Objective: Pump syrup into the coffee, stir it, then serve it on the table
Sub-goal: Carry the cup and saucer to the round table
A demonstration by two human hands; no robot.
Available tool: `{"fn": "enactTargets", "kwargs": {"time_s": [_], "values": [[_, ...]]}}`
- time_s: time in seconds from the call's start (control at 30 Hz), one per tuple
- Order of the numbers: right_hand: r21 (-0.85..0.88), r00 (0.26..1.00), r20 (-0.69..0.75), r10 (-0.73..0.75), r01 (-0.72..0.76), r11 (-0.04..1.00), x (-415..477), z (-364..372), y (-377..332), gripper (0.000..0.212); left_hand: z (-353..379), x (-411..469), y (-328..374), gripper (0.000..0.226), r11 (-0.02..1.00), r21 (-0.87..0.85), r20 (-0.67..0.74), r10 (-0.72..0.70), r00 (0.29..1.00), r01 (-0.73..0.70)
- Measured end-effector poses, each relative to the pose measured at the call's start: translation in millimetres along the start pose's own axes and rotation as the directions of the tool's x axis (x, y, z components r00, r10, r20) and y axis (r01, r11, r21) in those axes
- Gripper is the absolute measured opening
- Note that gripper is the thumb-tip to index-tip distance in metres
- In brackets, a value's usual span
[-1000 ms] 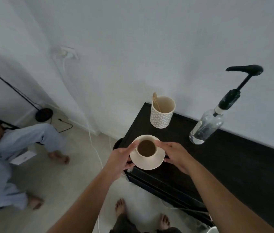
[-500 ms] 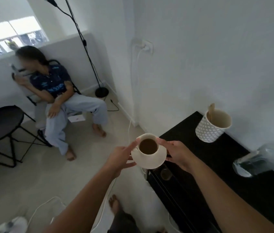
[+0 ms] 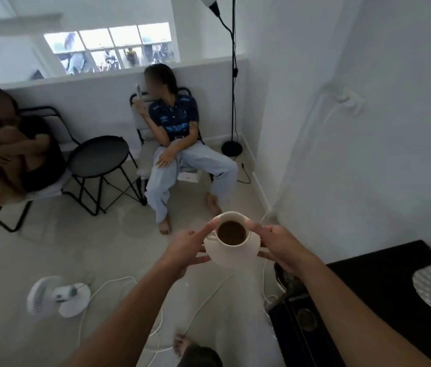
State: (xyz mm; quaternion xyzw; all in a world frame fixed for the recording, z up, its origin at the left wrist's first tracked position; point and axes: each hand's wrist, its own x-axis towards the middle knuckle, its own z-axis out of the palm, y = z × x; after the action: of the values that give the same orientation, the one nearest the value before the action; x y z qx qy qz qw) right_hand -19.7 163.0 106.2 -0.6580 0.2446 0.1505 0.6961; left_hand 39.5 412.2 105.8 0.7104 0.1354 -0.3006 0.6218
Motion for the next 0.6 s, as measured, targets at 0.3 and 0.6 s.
{"fn": "enactTargets", "kwargs": {"time_s": [0.3,0.6], "values": [[-0.084,0.987,0.160,0.003,0.011,0.996,77.8,118.3,-62.4,0.049,-126.5,34.8,27.3,0.072,0.998,-0.053,-0.134,0.007,0.991,-0.014],[-0.151,0.973,0.232,0.023,0.012,0.989,139.9,232.8,-100.5,0.046,-240.5,61.0,45.9,0.078,0.992,-0.121,-0.229,0.002,0.973,-0.030]]}}
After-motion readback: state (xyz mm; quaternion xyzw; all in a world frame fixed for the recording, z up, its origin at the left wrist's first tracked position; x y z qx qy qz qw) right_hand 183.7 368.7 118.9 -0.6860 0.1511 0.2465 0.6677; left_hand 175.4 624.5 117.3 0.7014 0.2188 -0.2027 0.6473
